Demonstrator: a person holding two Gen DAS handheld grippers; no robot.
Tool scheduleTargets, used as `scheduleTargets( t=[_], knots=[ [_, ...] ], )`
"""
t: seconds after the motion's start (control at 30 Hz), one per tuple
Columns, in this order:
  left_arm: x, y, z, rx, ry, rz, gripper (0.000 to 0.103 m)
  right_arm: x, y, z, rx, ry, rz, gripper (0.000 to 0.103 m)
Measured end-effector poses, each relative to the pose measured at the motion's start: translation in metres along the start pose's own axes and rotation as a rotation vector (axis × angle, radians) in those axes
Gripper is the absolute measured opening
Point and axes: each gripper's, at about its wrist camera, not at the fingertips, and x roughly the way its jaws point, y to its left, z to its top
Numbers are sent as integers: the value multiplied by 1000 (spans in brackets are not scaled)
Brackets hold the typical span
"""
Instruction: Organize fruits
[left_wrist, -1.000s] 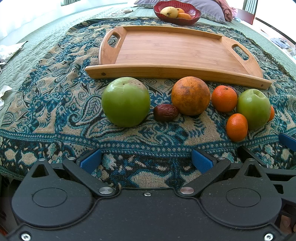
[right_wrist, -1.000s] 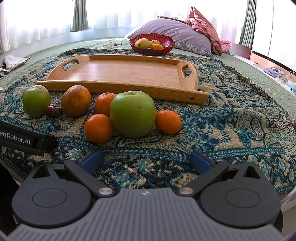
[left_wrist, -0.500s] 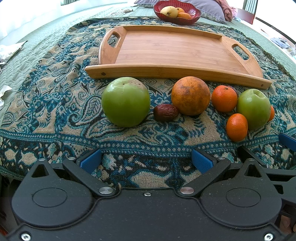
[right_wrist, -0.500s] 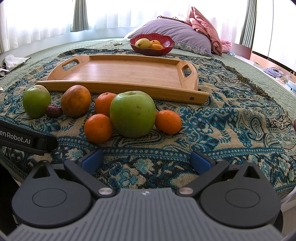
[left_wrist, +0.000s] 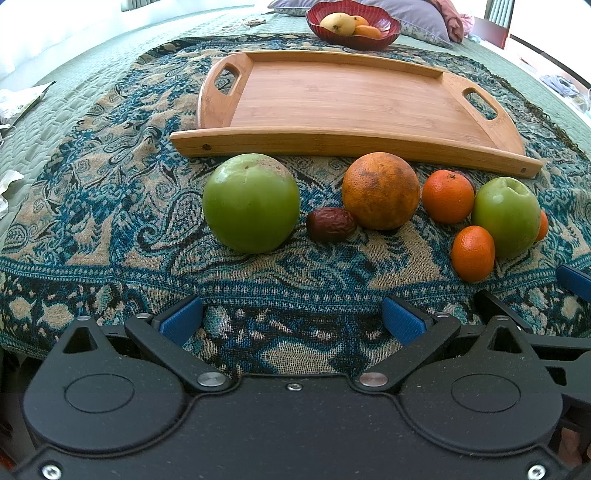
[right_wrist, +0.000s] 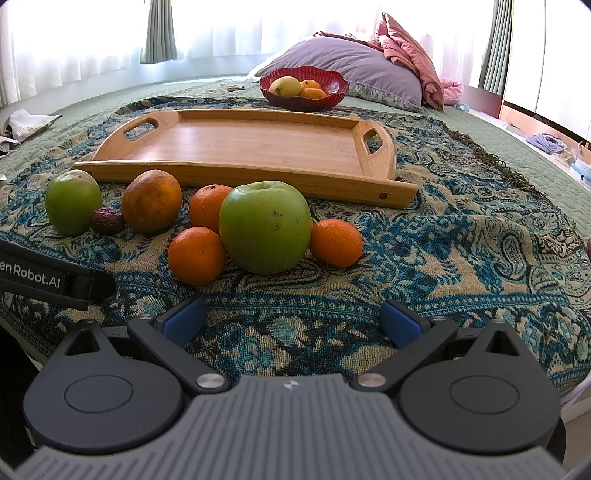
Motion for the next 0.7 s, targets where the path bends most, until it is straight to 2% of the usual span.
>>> scheduleTargets(
  t=[0.33, 0.57, 0.7],
  knots=[
    [3, 3, 3, 31, 10, -14, 103, 0, -3, -2, 10, -22, 18, 103],
    [1, 5, -11, 80, -90, -33, 103, -4, 7, -11, -42, -80, -23, 103],
    [-4, 8, -10, 53, -102, -53, 103, -6, 2, -11, -9, -91, -2, 103]
  ],
)
